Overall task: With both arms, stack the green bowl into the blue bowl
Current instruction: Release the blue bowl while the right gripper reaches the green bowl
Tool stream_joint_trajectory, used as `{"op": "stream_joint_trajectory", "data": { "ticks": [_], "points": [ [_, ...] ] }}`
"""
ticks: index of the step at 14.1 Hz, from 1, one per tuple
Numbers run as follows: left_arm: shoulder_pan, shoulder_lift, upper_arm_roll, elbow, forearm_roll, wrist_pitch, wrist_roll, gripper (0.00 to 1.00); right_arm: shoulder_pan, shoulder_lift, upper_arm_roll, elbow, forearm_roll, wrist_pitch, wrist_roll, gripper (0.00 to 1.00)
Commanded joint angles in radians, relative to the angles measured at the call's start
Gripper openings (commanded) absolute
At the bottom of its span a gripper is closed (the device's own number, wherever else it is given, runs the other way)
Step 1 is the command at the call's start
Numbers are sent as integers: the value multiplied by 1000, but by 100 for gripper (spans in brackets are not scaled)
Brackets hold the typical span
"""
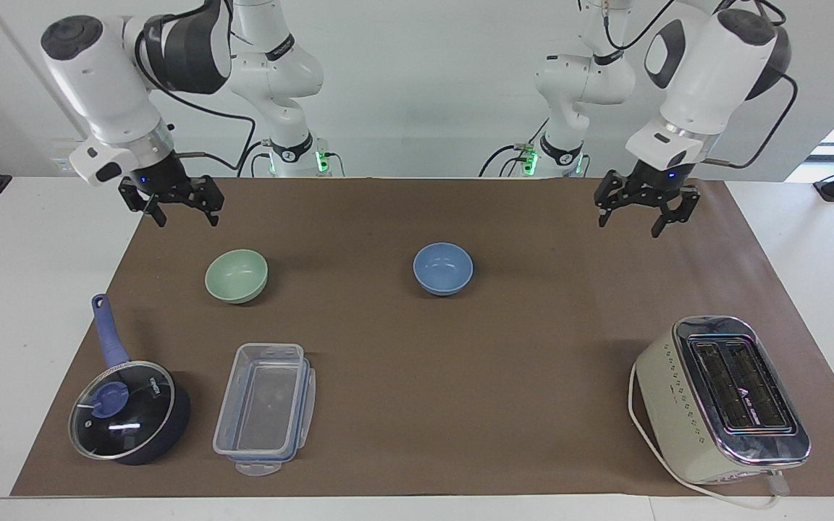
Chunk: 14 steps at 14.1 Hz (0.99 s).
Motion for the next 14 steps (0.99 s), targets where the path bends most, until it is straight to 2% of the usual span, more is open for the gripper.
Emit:
{"op": "stream_joint_trajectory", "data": {
  "ticks": [1, 4, 5, 9, 12, 13, 14],
  "points": [
    [31, 92, -11, 162, 35, -96, 23, 100, -34, 36, 6, -112, 10, 169, -55, 100],
    [33, 167, -5, 274, 44, -186, 23, 100, -57, 41, 6, -244, 18, 327, -89, 100],
    [45, 172, -5, 281, 41, -195, 23, 100, -64, 36, 6, -284, 21, 362, -121, 100],
    [57, 117, -8, 230, 38, -229, 15, 100, -98, 38, 6, -350, 22, 419, -196, 100],
    [68, 112, -8, 225, 38, -266, 22, 100, -98, 39, 8, -358, 24, 421, -195, 100],
    [70, 111, -8, 225, 38, -284, 23, 100, -98, 41, 8, -359, 24, 421, -193, 89],
    [77, 111, -6, 230, 40, -298, 23, 100, -98, 41, 8, -359, 24, 418, -190, 71]
  ]
}}
